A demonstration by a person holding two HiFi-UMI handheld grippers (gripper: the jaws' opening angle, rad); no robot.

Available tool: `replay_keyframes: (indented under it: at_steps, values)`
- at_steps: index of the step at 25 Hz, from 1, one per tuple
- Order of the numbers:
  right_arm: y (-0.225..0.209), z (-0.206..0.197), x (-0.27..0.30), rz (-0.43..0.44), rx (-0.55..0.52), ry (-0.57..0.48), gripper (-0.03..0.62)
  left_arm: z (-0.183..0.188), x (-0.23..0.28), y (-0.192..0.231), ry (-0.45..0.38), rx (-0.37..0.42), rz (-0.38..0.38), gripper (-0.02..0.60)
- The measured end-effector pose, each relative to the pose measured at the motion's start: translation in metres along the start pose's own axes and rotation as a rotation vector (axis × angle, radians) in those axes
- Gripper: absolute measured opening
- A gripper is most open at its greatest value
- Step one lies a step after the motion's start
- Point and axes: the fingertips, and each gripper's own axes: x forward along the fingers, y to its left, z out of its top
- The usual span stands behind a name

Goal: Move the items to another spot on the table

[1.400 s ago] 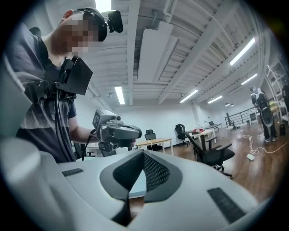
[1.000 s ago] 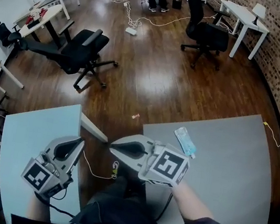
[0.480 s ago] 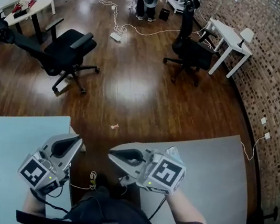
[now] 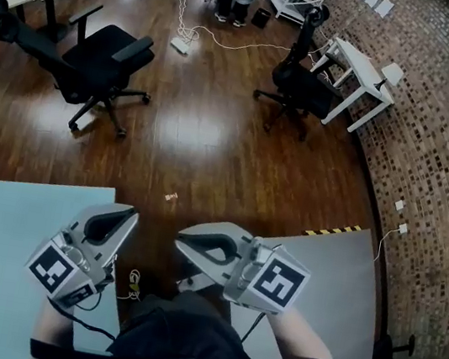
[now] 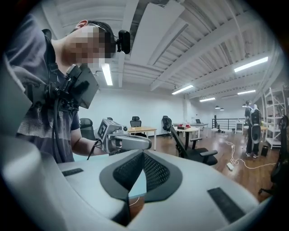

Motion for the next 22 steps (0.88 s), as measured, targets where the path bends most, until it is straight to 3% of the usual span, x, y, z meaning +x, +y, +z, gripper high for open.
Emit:
replay_keyframes:
  at_steps: [4,14,22]
  values:
    - [0.007,0.009,0.015,0.041,-0.033,0.002,-0.003,0.004,-0.01,0.007,-0.022,-0.007,-0.017,0.009]
    - [-0.008,0.01,0.041,0.1,-0.041,0.01,-0.003,-0.003,-0.023,0.029,0.026,0.035,0.065,0.009]
    - [-0.025,0.012,0.032,0.044,-0.063,0.002,-0.003,0.006,-0.005,0.03,0.038,0.061,0.035,0.009]
